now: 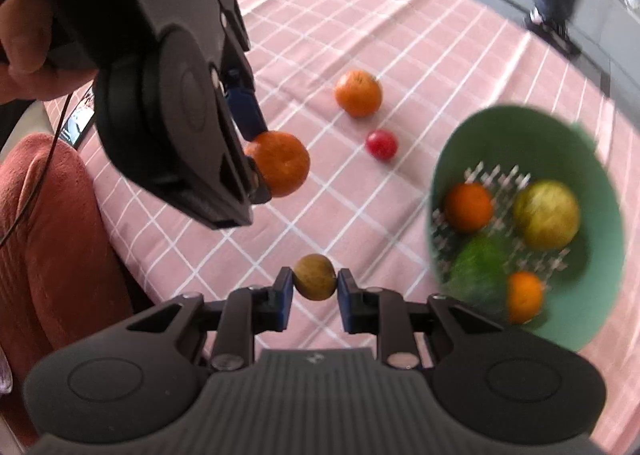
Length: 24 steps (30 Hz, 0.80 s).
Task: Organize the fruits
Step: 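Carry the orange and kiwi over the colander and open both tools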
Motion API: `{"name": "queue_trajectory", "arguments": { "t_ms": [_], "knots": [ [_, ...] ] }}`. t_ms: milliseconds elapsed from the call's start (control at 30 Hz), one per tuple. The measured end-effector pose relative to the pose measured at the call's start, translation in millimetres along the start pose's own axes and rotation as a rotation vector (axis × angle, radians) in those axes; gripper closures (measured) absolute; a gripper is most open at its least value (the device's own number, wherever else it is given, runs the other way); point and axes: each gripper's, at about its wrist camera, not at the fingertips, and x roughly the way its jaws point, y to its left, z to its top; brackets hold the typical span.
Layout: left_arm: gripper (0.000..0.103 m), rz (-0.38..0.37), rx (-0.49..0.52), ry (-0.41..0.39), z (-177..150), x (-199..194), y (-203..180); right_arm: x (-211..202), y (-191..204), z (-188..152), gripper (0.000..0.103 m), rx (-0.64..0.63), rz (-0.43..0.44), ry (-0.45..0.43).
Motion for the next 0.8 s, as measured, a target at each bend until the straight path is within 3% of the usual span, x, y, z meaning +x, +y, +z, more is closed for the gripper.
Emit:
{"name": "queue_trajectory", "arguments": {
  "t_ms": [233, 333, 667, 800],
  "knots": [
    [0.058, -0.006, -0.013, -0.123, 29.6, -46.8, 4.3, -39.3, -35.3, 23.9, 0.084, 0.019, -0.080, -0.044],
    [0.058, -0.045, -0.029, -0.163, 44.2, -53.0, 4.3, -41.4, -54.9, 29.8, 0.084, 0.038, -0.122, -0.036],
    [0.058, -0.113, 0.014, -0.178, 85.9, -7.6, -12.6, 8.3, -111.0, 18.5, 0.084, 0.091, -0.178, 0.092],
    [0.058, -0.120, 0.007, -0.147, 99.7, 10.0, -16.5, 23.5, -126.0, 14.7, 0.084, 0.119, -0.169, 0.119]
  ]
}}
